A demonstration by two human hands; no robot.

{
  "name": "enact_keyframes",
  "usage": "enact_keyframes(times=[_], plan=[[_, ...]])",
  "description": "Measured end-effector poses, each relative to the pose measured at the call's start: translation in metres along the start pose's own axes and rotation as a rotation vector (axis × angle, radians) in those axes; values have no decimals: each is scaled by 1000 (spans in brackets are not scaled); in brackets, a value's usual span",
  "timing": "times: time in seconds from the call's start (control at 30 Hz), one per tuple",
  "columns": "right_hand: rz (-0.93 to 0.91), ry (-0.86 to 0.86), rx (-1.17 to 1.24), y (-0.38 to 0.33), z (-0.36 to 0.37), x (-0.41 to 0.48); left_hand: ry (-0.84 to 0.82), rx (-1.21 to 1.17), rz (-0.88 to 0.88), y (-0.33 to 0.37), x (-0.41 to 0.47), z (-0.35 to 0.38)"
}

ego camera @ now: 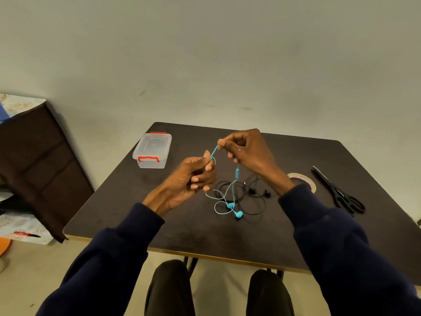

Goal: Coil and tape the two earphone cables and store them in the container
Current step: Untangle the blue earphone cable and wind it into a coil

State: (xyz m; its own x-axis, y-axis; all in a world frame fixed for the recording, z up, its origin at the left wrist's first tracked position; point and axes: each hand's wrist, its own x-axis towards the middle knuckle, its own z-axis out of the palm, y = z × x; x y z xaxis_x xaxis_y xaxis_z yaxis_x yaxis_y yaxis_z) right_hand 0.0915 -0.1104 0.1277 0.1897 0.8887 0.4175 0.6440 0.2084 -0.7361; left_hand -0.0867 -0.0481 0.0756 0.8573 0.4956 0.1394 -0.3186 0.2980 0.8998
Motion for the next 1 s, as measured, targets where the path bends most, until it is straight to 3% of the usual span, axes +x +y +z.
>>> enact_keyframes(times=[0.07, 0.17, 0.33, 0.43, 0.6, 0.77, 0.9, 1.0], plan=[[98, 2, 124, 6, 8, -2, -94, -228, -17, 6, -2, -2], [101, -38, 154, 8, 24, -11, -116, -423, 61, 16, 1, -4], [142, -240, 186, 6, 37, -23, 0, -490, 280, 21, 14, -5], [-18, -287, -94, 8, 41, -29, 29, -292, 340, 23, 26, -15], [-181, -329, -383, 7, 34, -34, 268, 255, 312, 6, 33, -23], [-261, -384, -577, -3, 27, -38, 279, 341, 258, -5, 32, -13], [-348, -264, -660, -15, 15, -32, 347, 607, 169, -6, 28, -1], [-398, -173, -637, -20, 4, -21, 305, 554, 88, -8, 22, 8]])
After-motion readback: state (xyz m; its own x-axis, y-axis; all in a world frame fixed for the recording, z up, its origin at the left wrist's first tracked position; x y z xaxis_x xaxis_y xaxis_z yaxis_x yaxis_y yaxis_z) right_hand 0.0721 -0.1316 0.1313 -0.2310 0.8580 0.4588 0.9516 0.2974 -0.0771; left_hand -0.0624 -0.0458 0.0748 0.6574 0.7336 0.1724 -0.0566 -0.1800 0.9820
